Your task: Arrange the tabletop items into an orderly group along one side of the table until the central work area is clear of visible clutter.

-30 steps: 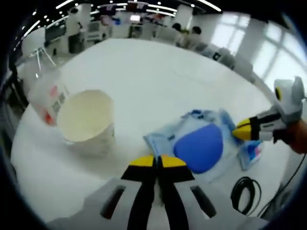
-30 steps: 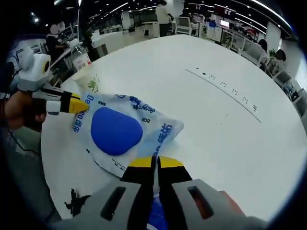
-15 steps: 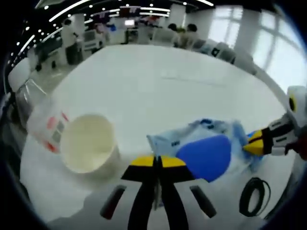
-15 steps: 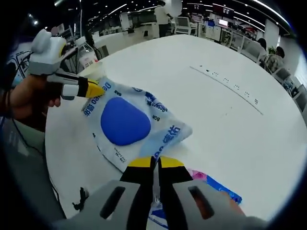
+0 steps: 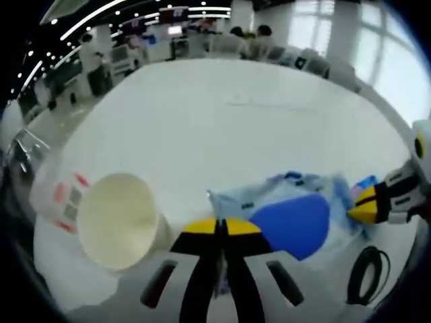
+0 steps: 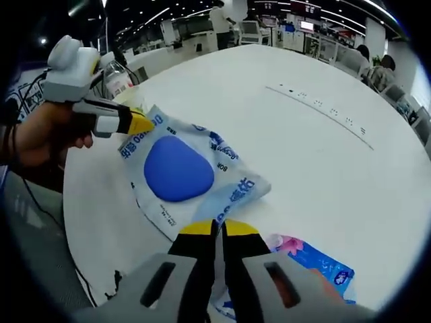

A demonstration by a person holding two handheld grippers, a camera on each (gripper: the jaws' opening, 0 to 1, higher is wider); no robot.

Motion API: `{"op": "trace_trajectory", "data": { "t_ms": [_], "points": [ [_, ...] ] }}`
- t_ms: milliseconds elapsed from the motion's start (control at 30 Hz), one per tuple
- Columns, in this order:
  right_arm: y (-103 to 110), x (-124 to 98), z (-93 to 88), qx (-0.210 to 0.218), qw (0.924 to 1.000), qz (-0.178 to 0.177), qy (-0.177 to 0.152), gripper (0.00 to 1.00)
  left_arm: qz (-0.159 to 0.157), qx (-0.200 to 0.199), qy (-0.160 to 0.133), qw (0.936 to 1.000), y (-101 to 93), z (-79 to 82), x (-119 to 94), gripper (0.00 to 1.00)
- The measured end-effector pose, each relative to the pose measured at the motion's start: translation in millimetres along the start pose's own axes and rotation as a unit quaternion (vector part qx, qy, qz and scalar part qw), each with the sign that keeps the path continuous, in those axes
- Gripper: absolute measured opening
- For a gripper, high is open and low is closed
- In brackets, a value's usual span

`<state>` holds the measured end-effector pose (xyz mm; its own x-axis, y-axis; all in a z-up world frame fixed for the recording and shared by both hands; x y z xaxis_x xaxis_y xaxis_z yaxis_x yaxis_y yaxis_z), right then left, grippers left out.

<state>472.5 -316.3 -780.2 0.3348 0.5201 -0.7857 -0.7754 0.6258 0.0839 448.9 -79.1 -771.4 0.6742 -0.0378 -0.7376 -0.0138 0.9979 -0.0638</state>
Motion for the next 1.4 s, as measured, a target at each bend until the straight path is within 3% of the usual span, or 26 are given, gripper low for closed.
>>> {"op": "trace_trajectory", "data": {
  "t_ms": [467,533,600,700,1067,1400],
  "points": [
    [-1.4,1.2,-1.9,0.012,0.9999,0.002,-0.006,0.02,-0.006,0.013,0.009,0.9999,3.4,-2.7,5.9,0.01],
    [-1.6,-0.3,-2.0,0.009,0.9999,-0.010,-0.002,0.03,-0.043,0.021,0.009,0.9988,1.6,-2.1,8.5,0.05],
    [-1.6,-1.5,-2.3,0.015,0.9998,-0.011,-0.003,0.03,-0.043,0.039,0.017,0.9982,5.2,-2.9,6.9,0.13],
    [-0.5,-2.6,-4.0,0.015,0.9998,-0.012,0.002,0.08,-0.056,0.041,0.019,0.9974,7.8,-5.7,3.3,0.18],
    [6.0,-3.7,-8.7,0.014,0.9998,-0.003,0.016,0.14,-0.067,0.079,0.019,0.9944,7.9,-20.8,-17.6,0.22],
    [7.3,-6.2,-12.0,0.027,0.9995,-0.004,0.012,0.12,-0.070,0.042,0.014,0.9966,26.0,-39.5,-37.8,0.20]
  ]
}}
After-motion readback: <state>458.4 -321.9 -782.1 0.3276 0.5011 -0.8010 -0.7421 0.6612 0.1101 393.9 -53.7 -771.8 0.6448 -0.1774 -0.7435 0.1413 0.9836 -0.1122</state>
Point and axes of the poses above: the point that each gripper's makers call its tool centre point, and the gripper's own axes: x roughly forward along the fingers, y roughly to its left, z roughly out of its top, the point moved 10 cm from there along -x, roughly backward along the fingers, and after that the axes turned 1 degree about -x, right-handed, at the moved point
